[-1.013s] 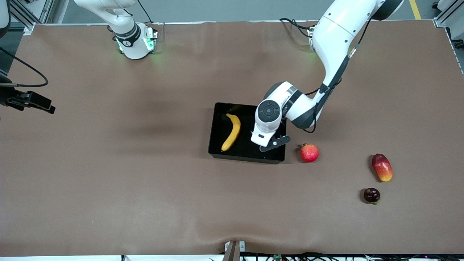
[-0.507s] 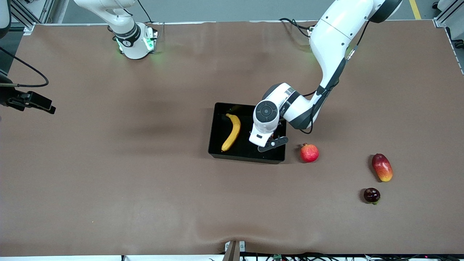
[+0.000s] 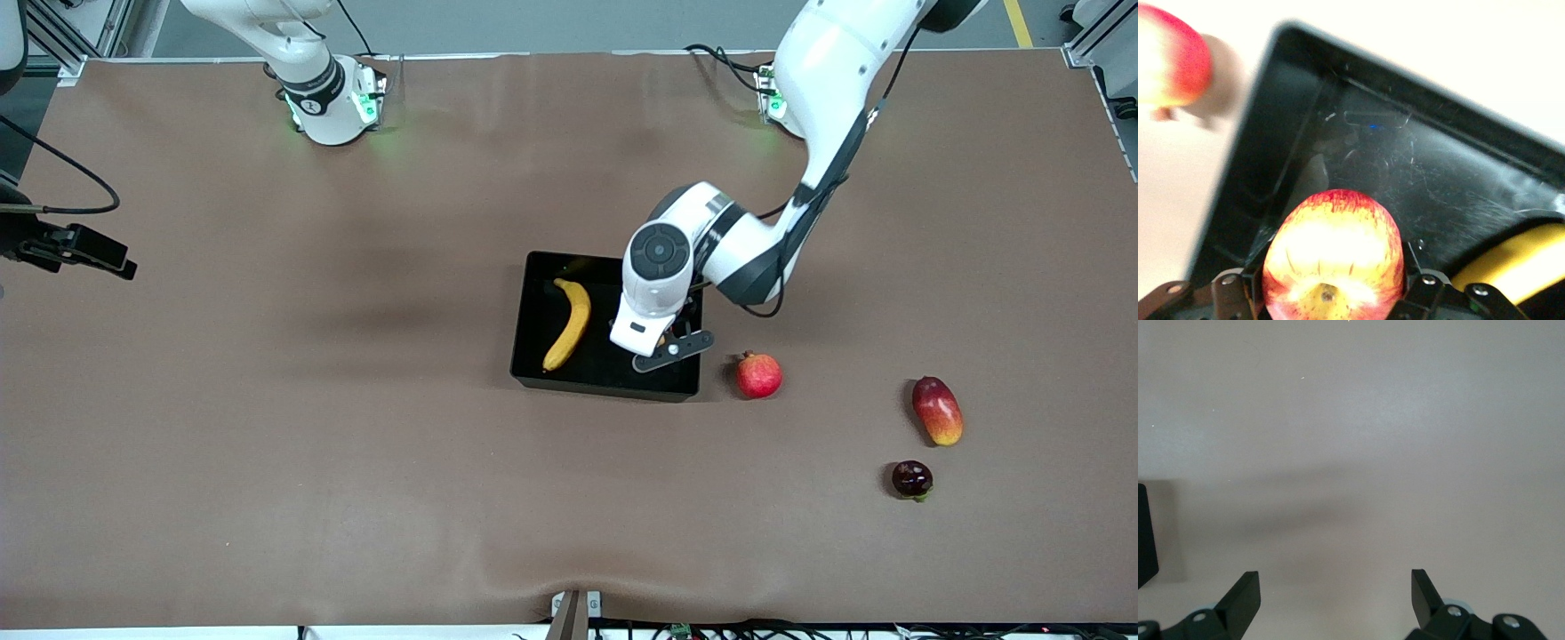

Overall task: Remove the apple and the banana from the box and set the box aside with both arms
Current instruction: 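Carry the apple out of the tray and release it beside the mango, then reach the left gripper back into the tray and grasp the banana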

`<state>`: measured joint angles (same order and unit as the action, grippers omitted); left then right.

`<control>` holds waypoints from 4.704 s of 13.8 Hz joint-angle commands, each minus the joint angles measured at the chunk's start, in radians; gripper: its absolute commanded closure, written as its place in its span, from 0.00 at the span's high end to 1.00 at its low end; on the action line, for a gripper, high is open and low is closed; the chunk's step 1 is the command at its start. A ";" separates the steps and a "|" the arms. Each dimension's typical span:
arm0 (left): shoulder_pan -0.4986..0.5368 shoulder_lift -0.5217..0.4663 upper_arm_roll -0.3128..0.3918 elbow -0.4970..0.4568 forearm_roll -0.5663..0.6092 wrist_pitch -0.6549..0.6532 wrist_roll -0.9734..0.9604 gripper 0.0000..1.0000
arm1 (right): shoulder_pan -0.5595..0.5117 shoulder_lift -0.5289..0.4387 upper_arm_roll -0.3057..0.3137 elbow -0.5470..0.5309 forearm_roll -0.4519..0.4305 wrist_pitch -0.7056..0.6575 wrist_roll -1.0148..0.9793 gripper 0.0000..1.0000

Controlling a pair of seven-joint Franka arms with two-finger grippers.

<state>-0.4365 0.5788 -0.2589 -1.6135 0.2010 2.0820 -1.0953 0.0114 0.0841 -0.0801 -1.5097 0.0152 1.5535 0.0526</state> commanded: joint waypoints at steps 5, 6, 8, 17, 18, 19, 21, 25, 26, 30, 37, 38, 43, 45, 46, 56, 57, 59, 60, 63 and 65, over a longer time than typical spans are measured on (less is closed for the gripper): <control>0.177 -0.157 0.006 0.067 0.008 -0.218 0.246 0.00 | -0.005 -0.003 0.005 0.002 0.005 0.000 0.003 1.00; 0.238 -0.162 0.006 0.058 0.009 -0.241 0.334 0.00 | -0.004 -0.003 0.005 0.002 0.005 0.000 0.003 1.00; 0.344 -0.145 0.004 0.040 0.009 -0.234 0.458 0.00 | -0.004 -0.003 0.005 0.002 0.005 0.000 0.003 1.00; 0.647 0.029 0.009 -0.121 0.026 0.093 0.712 0.00 | 0.001 -0.003 0.008 0.002 0.005 0.000 0.001 1.00; 0.648 0.038 0.010 -0.147 0.031 0.133 0.712 0.00 | 0.001 -0.003 0.008 0.002 0.005 0.000 0.001 1.00; 0.654 0.042 0.012 -0.173 0.032 0.177 0.712 0.00 | -0.001 -0.003 0.008 0.002 0.005 0.000 0.001 1.00; 0.667 0.055 0.010 -0.183 0.038 0.207 0.712 0.50 | -0.001 -0.003 0.008 0.002 0.003 0.002 0.001 1.00; 0.654 0.009 0.000 -0.181 0.038 0.172 0.700 1.00 | 0.001 -0.001 0.008 0.002 0.003 0.002 0.001 1.00; 0.653 -0.017 -0.014 -0.178 0.037 0.146 0.700 1.00 | 0.001 -0.001 0.008 0.002 0.003 0.002 0.001 1.00; 0.654 -0.123 -0.124 -0.174 0.026 0.026 0.637 1.00 | 0.002 0.000 0.008 0.002 0.003 0.017 0.001 1.00; 0.485 -0.074 -0.318 -0.108 0.032 -0.033 0.229 1.00 | 0.021 0.020 0.010 0.002 0.005 0.068 0.004 1.00; 0.428 -0.051 -0.316 -0.071 0.037 -0.033 0.182 1.00 | 0.028 0.023 0.010 -0.001 0.003 0.068 0.004 1.00; 0.250 0.076 -0.306 0.075 0.037 -0.017 0.074 1.00 | 0.016 0.049 0.008 -0.009 0.012 0.040 -0.056 1.00; 0.188 0.133 -0.293 0.109 0.046 0.025 0.075 1.00 | 0.024 0.082 0.011 -0.007 0.017 0.034 -0.051 1.00; 0.152 0.151 -0.280 0.118 0.066 0.064 0.081 1.00 | 0.025 0.082 0.010 -0.003 0.017 0.030 -0.056 1.00; -0.154 0.326 -0.028 0.264 0.129 0.203 0.147 1.00 | 0.021 0.083 0.008 -0.003 0.120 0.025 -0.054 1.00; -0.156 0.340 -0.026 0.264 0.130 0.223 0.161 1.00 | 0.018 0.083 0.006 -0.003 0.120 0.027 -0.053 1.00; -0.157 0.352 -0.026 0.261 0.130 0.230 0.167 1.00 | 0.001 0.083 0.006 -0.003 0.121 0.031 -0.053 1.00; -0.163 0.354 -0.026 0.261 0.132 0.230 0.167 1.00 | 0.001 0.083 0.005 -0.003 0.120 0.034 -0.053 1.00; -0.165 0.358 -0.026 0.254 0.132 0.230 0.169 0.95 | 0.004 0.095 0.006 -0.006 0.121 0.040 -0.053 1.00; -0.165 0.372 -0.026 0.256 0.130 0.230 0.161 0.74 | 0.012 0.097 0.008 -0.007 0.123 0.040 -0.054 1.00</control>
<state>-0.5920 0.9251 -0.2902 -1.3830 0.3088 2.3110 -0.9289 0.0223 0.1754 -0.0761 -1.5182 0.1199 1.5918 0.0092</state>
